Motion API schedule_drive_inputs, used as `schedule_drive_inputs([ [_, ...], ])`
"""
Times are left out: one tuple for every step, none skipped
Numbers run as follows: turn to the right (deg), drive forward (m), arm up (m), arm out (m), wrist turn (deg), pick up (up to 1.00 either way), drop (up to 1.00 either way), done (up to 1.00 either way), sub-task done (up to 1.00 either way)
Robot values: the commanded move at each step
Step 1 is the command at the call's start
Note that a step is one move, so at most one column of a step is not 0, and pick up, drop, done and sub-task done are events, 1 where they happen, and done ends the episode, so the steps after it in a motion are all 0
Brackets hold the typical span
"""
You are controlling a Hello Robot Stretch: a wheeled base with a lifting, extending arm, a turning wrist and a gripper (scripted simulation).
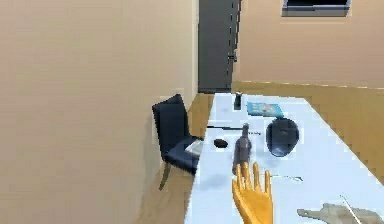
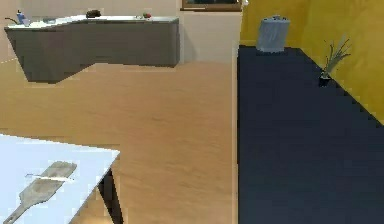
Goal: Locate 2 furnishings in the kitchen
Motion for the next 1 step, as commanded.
schedule_drive_inputs([
  [0.0,0.00,0.00,0.00,0.0,0.00,0.00,1.00,0.00],
])
